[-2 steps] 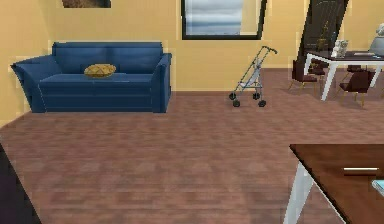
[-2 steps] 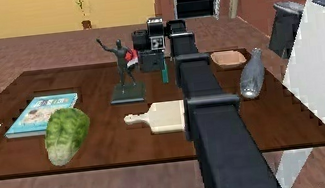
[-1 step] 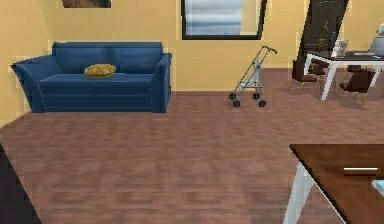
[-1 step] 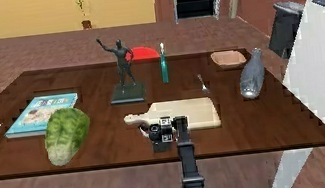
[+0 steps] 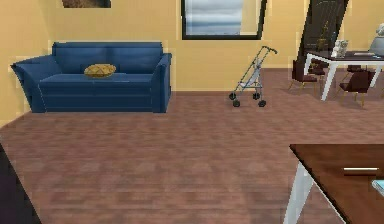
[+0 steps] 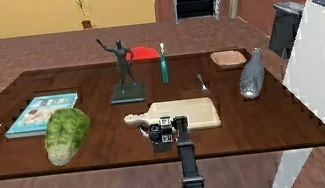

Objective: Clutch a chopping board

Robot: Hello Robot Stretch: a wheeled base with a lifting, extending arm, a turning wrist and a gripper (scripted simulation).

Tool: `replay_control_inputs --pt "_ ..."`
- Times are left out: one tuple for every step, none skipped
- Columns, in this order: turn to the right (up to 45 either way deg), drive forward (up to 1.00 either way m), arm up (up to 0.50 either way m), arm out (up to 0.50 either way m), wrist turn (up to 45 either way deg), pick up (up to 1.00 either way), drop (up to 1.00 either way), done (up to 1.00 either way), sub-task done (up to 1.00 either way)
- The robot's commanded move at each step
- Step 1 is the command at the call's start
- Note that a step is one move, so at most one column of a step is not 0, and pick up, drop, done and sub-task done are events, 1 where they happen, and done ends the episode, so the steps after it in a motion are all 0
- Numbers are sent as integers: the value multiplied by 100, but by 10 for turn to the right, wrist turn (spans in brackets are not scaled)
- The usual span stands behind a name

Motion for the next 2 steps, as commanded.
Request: replay_control_inputs --pt "0 0 10 0 0 0 0 0 0" --pt "0 0 0 0 0 0 0 100 0"
